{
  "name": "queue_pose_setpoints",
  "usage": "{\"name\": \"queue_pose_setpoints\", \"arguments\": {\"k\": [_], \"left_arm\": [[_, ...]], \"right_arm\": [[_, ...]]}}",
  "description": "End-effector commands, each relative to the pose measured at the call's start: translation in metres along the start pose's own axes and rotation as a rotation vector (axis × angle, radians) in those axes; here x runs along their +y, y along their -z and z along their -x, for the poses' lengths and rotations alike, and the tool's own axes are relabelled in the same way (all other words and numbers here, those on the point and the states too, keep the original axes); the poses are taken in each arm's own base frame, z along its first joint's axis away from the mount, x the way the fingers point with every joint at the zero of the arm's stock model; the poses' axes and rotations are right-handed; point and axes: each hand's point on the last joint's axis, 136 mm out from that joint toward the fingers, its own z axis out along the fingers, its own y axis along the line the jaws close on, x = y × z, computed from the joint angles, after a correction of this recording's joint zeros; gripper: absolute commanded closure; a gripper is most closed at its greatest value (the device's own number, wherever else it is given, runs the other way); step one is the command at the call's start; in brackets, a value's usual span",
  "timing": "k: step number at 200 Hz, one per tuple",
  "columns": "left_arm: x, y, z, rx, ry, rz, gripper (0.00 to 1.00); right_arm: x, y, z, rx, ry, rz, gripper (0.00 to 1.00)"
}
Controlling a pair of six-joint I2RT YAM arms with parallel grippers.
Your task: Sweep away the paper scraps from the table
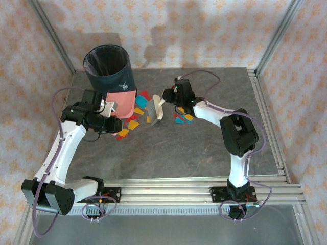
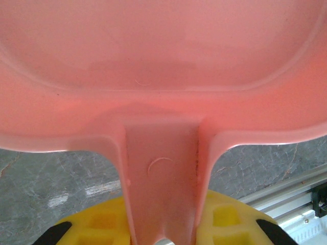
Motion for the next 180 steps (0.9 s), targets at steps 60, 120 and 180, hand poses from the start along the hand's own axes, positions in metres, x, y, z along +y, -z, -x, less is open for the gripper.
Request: {"name": "queue_pose_setpoints", "arguments": {"k": [60, 120, 180], "left_arm": [[-0.01, 0.001, -0.005, 0.007, -0.063, -0.001, 1.0], [-0.024, -0.011, -0.006, 0.034, -0.124, 0.011, 1.0], [-0.03, -0.031, -0.018, 0.126, -0.216, 0.07, 1.0]], "right_arm": [[-0.049, 0.065, 0.01, -0.064, 0.192, -0.308, 1.0], [-0.068, 0.106, 0.02, -0.096, 0.287, -0.466, 1.0], [-0.055, 0.131, 0.033, -0.13, 0.324, -0.448, 1.0]]}}
